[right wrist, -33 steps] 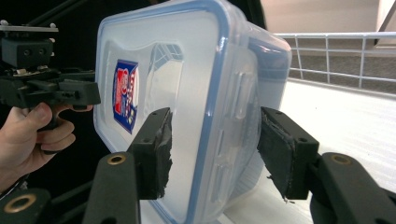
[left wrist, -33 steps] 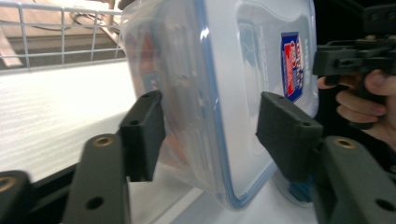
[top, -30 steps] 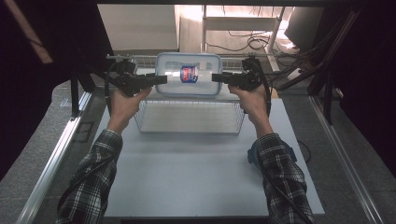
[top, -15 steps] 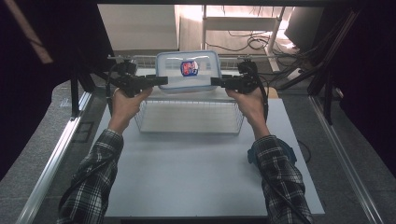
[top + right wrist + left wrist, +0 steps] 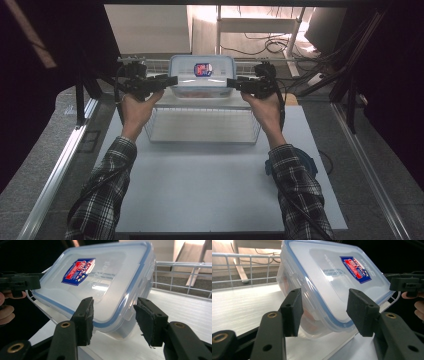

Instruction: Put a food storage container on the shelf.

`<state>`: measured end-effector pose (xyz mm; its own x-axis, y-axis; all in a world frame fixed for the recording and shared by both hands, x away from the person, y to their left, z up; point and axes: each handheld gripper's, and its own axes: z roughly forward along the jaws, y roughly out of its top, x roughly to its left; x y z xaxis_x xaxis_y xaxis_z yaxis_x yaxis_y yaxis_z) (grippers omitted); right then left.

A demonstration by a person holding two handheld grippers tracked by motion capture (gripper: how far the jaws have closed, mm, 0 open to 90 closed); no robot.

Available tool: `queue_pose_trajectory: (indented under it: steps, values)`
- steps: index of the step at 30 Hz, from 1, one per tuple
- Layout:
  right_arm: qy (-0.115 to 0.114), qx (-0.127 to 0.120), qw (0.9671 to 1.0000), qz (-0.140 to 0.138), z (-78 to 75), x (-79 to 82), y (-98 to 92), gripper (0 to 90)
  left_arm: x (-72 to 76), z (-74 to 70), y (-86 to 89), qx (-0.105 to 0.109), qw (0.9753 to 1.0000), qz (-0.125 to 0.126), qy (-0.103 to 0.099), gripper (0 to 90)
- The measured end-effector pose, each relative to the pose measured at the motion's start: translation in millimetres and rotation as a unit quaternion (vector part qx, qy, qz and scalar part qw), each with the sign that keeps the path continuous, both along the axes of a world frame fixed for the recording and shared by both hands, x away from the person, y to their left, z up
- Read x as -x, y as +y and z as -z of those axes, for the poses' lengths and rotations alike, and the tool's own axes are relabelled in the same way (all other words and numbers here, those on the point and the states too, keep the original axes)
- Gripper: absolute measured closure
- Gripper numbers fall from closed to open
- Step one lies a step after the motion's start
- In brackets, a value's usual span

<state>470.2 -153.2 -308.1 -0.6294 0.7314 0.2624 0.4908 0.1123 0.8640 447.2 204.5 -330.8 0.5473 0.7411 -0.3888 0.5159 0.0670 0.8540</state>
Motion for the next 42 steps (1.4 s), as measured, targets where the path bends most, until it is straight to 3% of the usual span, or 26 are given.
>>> queue_pose_trajectory:
  steps: [4, 10, 14, 29, 39, 42]
  values:
    - [0.004, 0.001, 1.0000, 0.007, -1.9, -2.3, 1.6, 49.2, -3.4, -0.8, 1.7, 0.003, 1.0000, -0.003, 0.003, 48.4]
    - [0.007, 0.003, 0.9999, 0.012, -4.5, -0.5, 3.0, 50.8, -6.8, -5.3, -0.6, -0.016, 0.9998, -0.012, 0.003, 50.4]
    - [0.006, 0.008, 0.9999, 0.009, -5.7, 1.3, 2.3, 51.2, -3.3, -4.0, 1.2, -0.003, 0.9999, -0.008, 0.013, 51.1]
    - [0.017, 0.002, 0.9999, 0.001, -5.7, 2.4, -3.2, 50.9, 10.6, -6.9, -0.7, -0.008, 0.9998, 0.000, 0.020, 52.2]
    - [0.017, 0.008, 0.9998, 0.004, -6.9, 8.4, -1.6, 51.0, 10.3, -5.2, 2.5, -0.003, 0.9998, 0.007, 0.018, 53.5]
    - [0.014, 0.006, 0.9999, 0.004, -6.6, 9.0, -1.8, 51.1, 14.6, -9.1, -1.3, -0.029, 0.9996, 0.000, -0.004, 52.0]
